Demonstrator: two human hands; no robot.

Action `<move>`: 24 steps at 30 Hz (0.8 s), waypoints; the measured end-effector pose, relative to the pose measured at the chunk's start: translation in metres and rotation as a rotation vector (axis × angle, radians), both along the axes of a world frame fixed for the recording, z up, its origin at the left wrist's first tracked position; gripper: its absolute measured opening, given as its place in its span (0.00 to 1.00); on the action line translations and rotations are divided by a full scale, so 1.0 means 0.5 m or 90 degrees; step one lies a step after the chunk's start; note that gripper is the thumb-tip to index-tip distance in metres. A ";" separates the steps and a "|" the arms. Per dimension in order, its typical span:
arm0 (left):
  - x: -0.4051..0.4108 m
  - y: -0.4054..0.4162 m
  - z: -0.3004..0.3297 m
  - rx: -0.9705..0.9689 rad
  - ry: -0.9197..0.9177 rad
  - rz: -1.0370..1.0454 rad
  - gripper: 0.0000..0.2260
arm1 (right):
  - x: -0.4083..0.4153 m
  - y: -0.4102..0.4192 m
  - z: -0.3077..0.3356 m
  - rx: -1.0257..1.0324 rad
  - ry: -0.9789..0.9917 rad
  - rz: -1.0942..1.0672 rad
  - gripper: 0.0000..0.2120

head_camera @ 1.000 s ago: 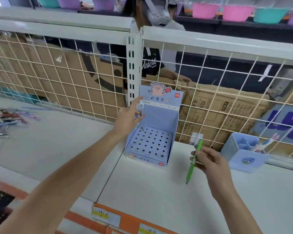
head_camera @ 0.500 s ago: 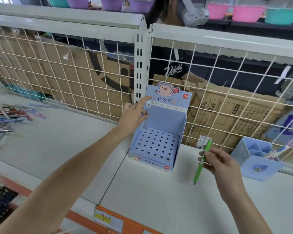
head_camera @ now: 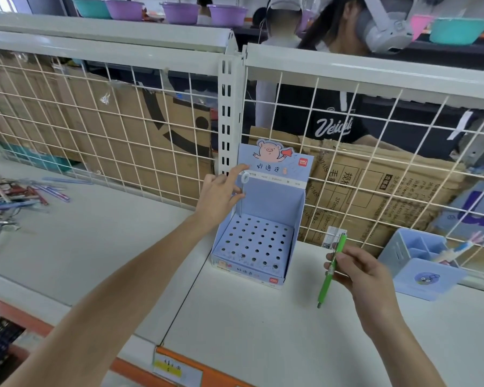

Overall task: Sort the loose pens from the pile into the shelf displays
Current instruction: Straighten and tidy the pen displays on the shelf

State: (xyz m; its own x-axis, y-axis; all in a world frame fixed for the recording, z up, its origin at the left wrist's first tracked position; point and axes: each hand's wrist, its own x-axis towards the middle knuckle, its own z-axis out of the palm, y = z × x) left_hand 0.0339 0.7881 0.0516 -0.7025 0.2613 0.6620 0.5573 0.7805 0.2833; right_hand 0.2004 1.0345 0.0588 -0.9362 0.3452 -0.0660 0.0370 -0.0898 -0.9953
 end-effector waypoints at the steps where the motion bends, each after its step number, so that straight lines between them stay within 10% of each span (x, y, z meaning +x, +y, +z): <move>1: -0.002 0.000 -0.002 -0.007 0.004 0.006 0.28 | 0.000 0.000 -0.002 -0.001 -0.001 -0.002 0.07; 24: -0.019 0.006 0.020 -0.058 0.216 0.080 0.10 | 0.018 -0.004 -0.006 -0.004 0.005 -0.020 0.07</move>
State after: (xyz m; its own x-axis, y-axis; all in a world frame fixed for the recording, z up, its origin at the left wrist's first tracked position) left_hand 0.0244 0.7909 0.0618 -0.4781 0.2556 0.8403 0.5056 0.8624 0.0253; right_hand 0.2093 1.0325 0.0557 -0.9251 0.3747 -0.0607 0.0261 -0.0967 -0.9950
